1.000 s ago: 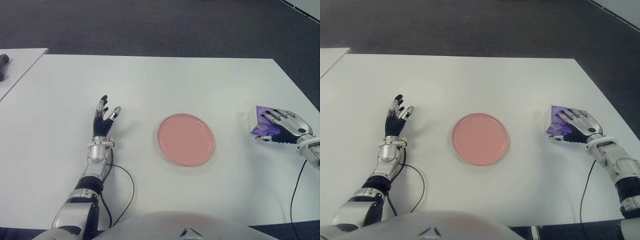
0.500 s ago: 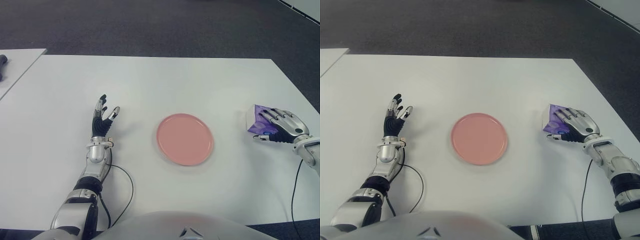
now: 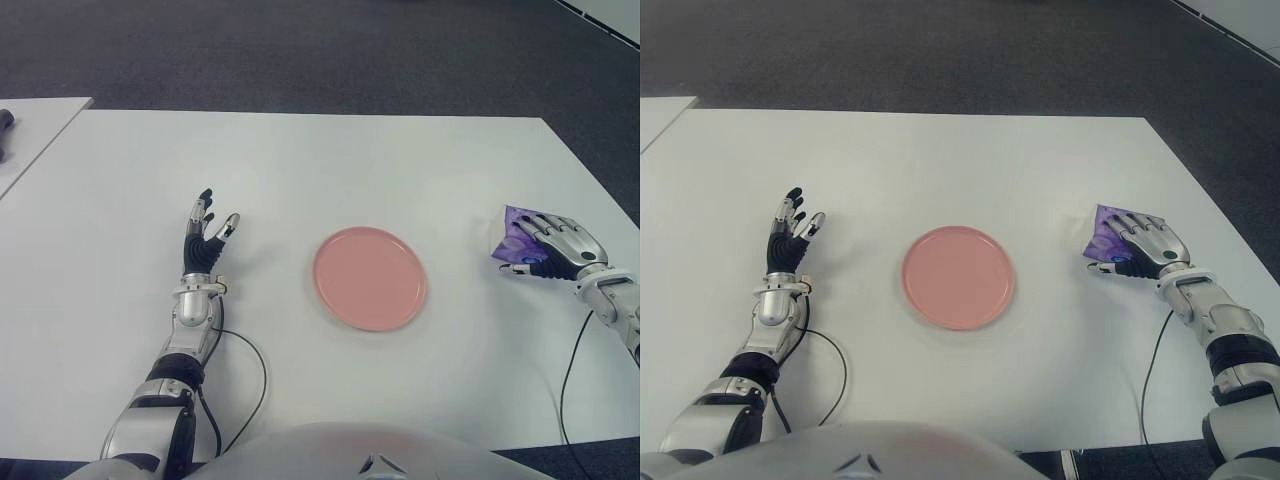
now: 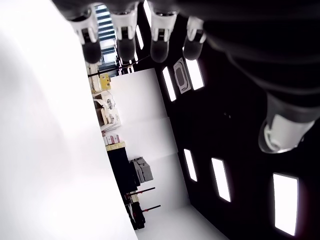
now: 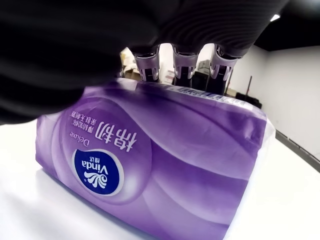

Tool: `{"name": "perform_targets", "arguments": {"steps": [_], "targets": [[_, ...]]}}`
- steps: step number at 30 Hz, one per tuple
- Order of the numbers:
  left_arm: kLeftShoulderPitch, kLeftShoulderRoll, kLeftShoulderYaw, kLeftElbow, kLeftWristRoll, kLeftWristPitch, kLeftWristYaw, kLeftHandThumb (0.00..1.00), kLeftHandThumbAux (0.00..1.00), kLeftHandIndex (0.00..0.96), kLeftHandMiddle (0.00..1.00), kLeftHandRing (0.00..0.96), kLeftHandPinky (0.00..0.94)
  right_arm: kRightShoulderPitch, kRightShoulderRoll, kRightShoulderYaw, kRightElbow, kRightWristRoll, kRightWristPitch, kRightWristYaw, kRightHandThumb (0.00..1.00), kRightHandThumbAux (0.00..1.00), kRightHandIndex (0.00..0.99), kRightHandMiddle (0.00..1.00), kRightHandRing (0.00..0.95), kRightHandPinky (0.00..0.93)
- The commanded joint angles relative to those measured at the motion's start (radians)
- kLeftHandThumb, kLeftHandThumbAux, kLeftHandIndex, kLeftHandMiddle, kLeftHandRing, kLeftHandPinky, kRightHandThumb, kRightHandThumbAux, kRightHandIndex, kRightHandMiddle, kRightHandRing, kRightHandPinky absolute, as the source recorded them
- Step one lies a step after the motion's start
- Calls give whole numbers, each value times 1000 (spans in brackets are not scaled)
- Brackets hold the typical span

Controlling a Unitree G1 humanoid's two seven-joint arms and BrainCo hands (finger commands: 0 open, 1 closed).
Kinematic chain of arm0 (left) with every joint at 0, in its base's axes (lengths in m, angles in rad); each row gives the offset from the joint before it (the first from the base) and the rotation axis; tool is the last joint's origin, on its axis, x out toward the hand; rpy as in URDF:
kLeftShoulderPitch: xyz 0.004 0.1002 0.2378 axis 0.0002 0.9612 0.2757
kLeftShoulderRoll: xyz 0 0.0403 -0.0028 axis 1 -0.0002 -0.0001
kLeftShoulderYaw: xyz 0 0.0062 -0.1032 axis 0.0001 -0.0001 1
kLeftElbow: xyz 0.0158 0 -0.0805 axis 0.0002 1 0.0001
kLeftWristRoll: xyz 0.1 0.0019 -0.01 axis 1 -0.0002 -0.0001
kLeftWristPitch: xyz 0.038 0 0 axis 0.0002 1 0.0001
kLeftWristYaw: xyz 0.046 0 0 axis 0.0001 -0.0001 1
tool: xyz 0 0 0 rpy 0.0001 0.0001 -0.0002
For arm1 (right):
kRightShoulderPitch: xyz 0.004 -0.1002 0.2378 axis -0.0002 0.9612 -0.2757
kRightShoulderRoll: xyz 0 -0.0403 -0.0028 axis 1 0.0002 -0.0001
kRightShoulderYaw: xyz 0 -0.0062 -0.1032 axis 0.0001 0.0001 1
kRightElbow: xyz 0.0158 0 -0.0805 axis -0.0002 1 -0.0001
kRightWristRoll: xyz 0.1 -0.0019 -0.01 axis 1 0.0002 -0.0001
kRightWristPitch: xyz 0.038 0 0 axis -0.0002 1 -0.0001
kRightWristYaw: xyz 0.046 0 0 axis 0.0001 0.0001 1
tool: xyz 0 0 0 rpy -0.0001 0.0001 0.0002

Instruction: Put the tissue paper into the plate.

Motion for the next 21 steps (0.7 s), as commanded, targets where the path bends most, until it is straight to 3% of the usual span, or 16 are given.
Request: {"name": "perform_targets", "arguments": {"steps": [1, 4, 7, 10, 13, 14, 17, 21], "targets": [[55, -6, -8, 8, 20, 19, 4, 0, 458, 0, 0, 0, 0, 24, 42, 33, 26, 23, -32, 71, 555, 249, 0, 0, 0, 0], [56, -6, -7, 7, 21, 22, 4, 0, 453, 0, 0, 0, 0, 28, 50, 24, 19, 59, -23, 121, 562, 263, 0, 0, 0, 11], [55, -5, -6, 7, 20, 26, 4, 0, 450, 0, 0, 0, 0, 38, 64, 15, -1, 97, 6, 177, 598, 282, 0, 0, 18, 94], [54, -7, -4, 8, 17, 27, 1, 0, 448, 0, 0, 0, 0, 41, 71, 9, -17, 127, 37, 223, 673, 312, 27, 66, 147, 228], [53, -8, -2, 10, 11, 26, -4, 0, 448, 0, 0, 0, 0, 63, 83, 0, -113, 135, 118, 262, 784, 370, 205, 233, 298, 334], [52, -9, -1, 10, 10, 26, -5, 0, 448, 0, 0, 0, 0, 70, 87, -1, -137, 131, 143, 263, 862, 464, 294, 309, 371, 379], [50, -10, 0, 13, 6, 23, -8, 0, 447, 0, 0, 0, 0, 156, 106, -22, -333, 121, 269, 275, 921, 595, 355, 408, 473, 461], [49, -10, 0, 17, -1, 21, -16, 0, 446, 0, 0, 0, 0, 272, 139, -79, -543, 156, 383, 275, 941, 649, 380, 443, 506, 551]]}}
